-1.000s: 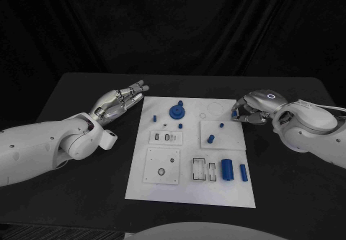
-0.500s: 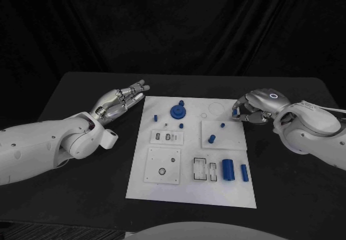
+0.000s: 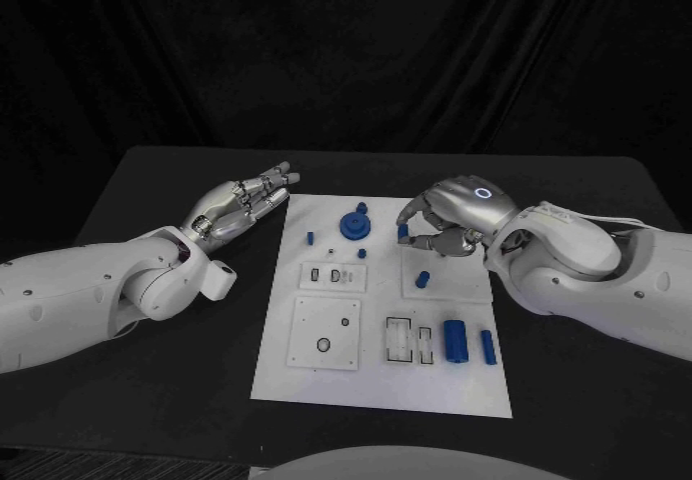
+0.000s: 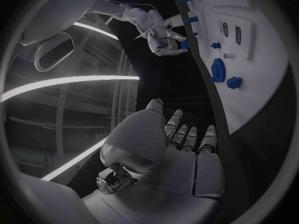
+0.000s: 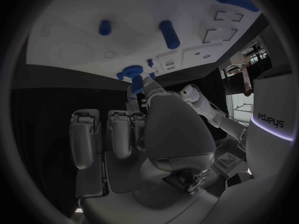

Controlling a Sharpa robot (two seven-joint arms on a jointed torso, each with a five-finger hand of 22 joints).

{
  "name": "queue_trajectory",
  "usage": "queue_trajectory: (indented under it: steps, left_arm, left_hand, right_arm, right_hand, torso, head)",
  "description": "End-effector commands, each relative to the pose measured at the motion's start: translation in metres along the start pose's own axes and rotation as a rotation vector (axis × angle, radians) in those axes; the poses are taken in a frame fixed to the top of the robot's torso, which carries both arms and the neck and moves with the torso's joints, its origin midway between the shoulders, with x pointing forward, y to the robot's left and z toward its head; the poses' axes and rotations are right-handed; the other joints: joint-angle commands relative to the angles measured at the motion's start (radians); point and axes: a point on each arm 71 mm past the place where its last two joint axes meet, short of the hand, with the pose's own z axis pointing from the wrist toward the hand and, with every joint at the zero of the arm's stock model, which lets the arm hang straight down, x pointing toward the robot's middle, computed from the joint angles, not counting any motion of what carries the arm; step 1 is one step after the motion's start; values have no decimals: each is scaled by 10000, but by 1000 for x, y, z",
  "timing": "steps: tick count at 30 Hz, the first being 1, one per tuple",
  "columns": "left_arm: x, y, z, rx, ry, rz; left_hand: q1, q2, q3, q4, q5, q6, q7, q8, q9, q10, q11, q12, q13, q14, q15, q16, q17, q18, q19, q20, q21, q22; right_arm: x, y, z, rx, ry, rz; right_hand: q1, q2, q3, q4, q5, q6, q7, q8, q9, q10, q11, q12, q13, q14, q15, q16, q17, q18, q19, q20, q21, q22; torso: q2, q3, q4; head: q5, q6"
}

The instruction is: Assemble the parts on the task board

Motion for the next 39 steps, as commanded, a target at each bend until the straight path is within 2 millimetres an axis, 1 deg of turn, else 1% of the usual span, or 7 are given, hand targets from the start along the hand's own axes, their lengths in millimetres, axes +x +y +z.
queue_trajectory:
  steps: [1,6,10,14,16,29,39]
  left_arm:
    - [2,-2,1,301,92,-95]
    - [2,-2,1,302,94,-92]
    - [2,-2,2,305,103,-94]
    - [3,-2,3,311,113,-96]
    - [3,-2,3,317,128,-104]
    - [4,-2,4,316,162,-125]
    - [6,-2,5,317,198,-146]
  left_hand:
    - [54,64,52,-4,45,-41,8,7,-8,-22,73,33,10,14,78,-37,-14,180,5,41,-48,-1]
    - [54,64,52,-4,45,-41,8,7,-8,-22,73,33,10,14,78,-37,-14,180,5,41,-48,-1]
    - [54,64,52,-4,45,-41,8,7,-8,-22,73,33,10,14,78,-37,-14,180,5,41,-48,-1]
    - [54,64,52,-4,45,-41,8,7,-8,-22,73,33,10,14,78,-37,-14,180,5,41,-48,-1]
    - [54,64,52,-4,45,-41,8,7,-8,-22,73,33,10,14,78,-37,-14,180,5,41,-48,-1]
    - [54,64,52,-4,45,-41,8,7,-8,-22,73,33,10,14,78,-37,-14,180,5,41,-48,-1]
    - [59,73,71,-10,53,-43,11,7,-7,-27,75,32,10,14,82,-37,-14,182,7,52,-46,0]
  right_arm:
    - [9,12,5,-114,143,127]
    - [26,29,15,-325,563,280]
    - [36,34,19,-302,884,312]
    - [42,37,22,-258,1088,323]
    - [45,39,24,-241,1202,314]
    - [53,45,30,-221,1429,311]
    - [55,51,33,-388,1442,347]
  right_hand:
    - [15,-24,-54,-40,114,150,-58,36,509,969,86,14,2424,883,53,-4,1667,-78,1056,79,33,2629]
    - [15,-48,-67,-82,267,179,-24,30,553,971,147,21,2429,880,83,-13,1645,-78,1056,104,33,2629]
    - [19,-51,-67,-102,328,196,-9,29,573,967,176,11,2418,877,101,-20,1629,-78,1056,117,33,2629]
    - [25,-54,-66,-115,351,200,0,27,580,966,187,9,2416,876,109,-23,1621,-78,1056,124,33,2629]
    - [33,-58,-64,-131,376,205,8,25,589,965,197,6,2413,874,118,-26,1614,-78,1056,131,33,2629]
    - [53,-83,-61,-198,535,206,43,1,624,956,239,-17,2389,865,156,-48,1567,-78,1056,166,33,2629]
    - [45,-81,-62,-199,551,211,50,0,630,953,246,-23,2382,866,161,-46,1569,-78,1056,171,33,2629]
  torso:
    - [-2,-8,-5]
    - [-5,-22,5]
    - [8,-4,21]
    - [-4,-22,39]
    - [0,-14,32]
    - [9,-5,-5]
    - [13,1,15]
  head:
    - [-1,24]
    - [9,22]
    - [-36,50]
    - [-62,42]
    - [-74,26]
    - [-51,-33]
    - [-93,-89]
